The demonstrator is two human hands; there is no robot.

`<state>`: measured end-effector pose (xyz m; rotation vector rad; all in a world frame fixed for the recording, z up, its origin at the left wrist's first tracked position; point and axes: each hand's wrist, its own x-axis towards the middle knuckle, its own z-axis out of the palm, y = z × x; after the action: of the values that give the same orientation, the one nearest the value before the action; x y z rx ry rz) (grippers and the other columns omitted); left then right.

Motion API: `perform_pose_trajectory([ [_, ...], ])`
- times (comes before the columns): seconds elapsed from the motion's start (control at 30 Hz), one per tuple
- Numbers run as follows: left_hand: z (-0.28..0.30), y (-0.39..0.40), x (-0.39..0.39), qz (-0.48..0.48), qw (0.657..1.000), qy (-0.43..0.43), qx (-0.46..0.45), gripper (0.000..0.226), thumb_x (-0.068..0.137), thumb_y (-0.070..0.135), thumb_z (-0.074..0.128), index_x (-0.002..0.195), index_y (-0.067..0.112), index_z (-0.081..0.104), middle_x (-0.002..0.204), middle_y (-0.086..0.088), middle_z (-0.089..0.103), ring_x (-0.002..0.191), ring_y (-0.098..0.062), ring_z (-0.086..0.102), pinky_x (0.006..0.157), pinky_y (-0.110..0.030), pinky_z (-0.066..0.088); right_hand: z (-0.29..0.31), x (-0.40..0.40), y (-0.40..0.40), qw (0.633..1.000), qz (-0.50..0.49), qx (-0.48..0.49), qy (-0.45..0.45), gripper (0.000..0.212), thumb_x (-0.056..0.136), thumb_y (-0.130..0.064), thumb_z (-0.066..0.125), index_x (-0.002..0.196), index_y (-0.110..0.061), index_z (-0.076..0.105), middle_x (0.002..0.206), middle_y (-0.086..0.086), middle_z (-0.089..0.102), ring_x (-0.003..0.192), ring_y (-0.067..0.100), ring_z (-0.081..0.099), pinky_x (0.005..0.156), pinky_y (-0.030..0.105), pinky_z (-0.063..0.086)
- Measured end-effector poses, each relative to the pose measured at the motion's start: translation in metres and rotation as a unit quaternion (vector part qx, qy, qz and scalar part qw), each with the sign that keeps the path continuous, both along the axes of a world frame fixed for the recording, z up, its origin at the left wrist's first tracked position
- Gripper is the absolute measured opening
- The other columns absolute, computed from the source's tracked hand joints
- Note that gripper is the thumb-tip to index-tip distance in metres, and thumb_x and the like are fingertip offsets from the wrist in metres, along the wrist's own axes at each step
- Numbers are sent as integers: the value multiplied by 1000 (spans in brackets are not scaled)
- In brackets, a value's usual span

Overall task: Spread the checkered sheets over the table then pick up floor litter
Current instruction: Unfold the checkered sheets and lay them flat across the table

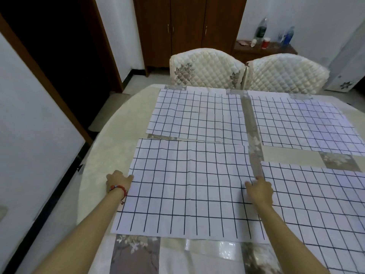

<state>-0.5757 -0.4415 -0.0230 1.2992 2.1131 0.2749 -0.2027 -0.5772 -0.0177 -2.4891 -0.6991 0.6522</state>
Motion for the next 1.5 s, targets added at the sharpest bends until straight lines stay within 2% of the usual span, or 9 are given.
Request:
perform_pose_trajectory([
  [0.13,-4,9,6,8,1000,-18,-10,51,84,23,63,117,-14,49,124,-32,54,110,-43,54,90,-44,45,-4,0,7,997,-65,-43,15,56,83,-26,63,126,2,40,125,25,48,115,41,46,96,49,37],
  [0.27,-7,4,11,2,1000,-12,-4,43,86,24,59,117,-6,54,128,-25,54,116,-40,51,97,-43,41,-9,3,5,995,-75,-52,34,36,85,-28,58,108,0,56,112,24,61,107,39,52,97,42,34],
  [0.33,-10,1,12,1,999,-29,34,25,85,20,60,87,-4,63,111,-30,61,106,-43,55,90,-44,45,-10,4,2,995,-73,-50,43,30,85,-28,58,101,-3,62,108,22,63,106,39,53,98,42,34],
  [0.37,-10,0,13,4,998,-41,54,23,84,17,60,69,0,59,96,-33,62,99,-44,57,84,-43,46,-10,4,1,995,-70,-51,41,27,85,-27,57,98,-4,64,107,22,64,105,39,53,97,42,34],
  [0.4,-11,0,13,5,996,-49,76,25,84,14,61,64,1,56,88,-31,61,94,-44,58,79,-41,46,-11,3,-1,996,-65,-51,35,24,85,-25,57,96,-5,66,105,21,64,104,39,53,97,42,34],
  [0.53,-11,-1,10,-8,992,-53,113,18,84,12,62,86,-6,63,96,-28,65,92,-40,59,71,-31,39,-14,2,-12,999,-49,-15,-4,19,87,-21,56,91,-7,67,99,19,67,99,38,56,94,43,37],
  [0.73,-16,-8,6,-25,992,-36,117,26,82,15,65,96,-6,63,104,-27,64,98,-40,58,80,-38,45,-18,6,-31,998,-43,11,-46,14,88,-19,55,94,-8,61,94,14,69,96,34,57,92,40,34],
  [1.07,-20,-26,-9,-31,991,11,129,25,83,21,64,89,-3,63,98,-25,66,91,-40,59,74,-38,45,-24,-4,-47,995,-17,21,-96,13,89,-18,58,95,-8,63,93,17,70,94,36,58,91,40,34],
  [1.5,-22,-37,-12,-34,990,-1,135,24,83,19,65,89,-4,63,95,-25,65,89,-40,58,76,-42,46,-25,-7,-57,993,-21,12,-115,12,90,-14,56,96,-7,63,92,17,69,95,36,57,90,42,34],
])
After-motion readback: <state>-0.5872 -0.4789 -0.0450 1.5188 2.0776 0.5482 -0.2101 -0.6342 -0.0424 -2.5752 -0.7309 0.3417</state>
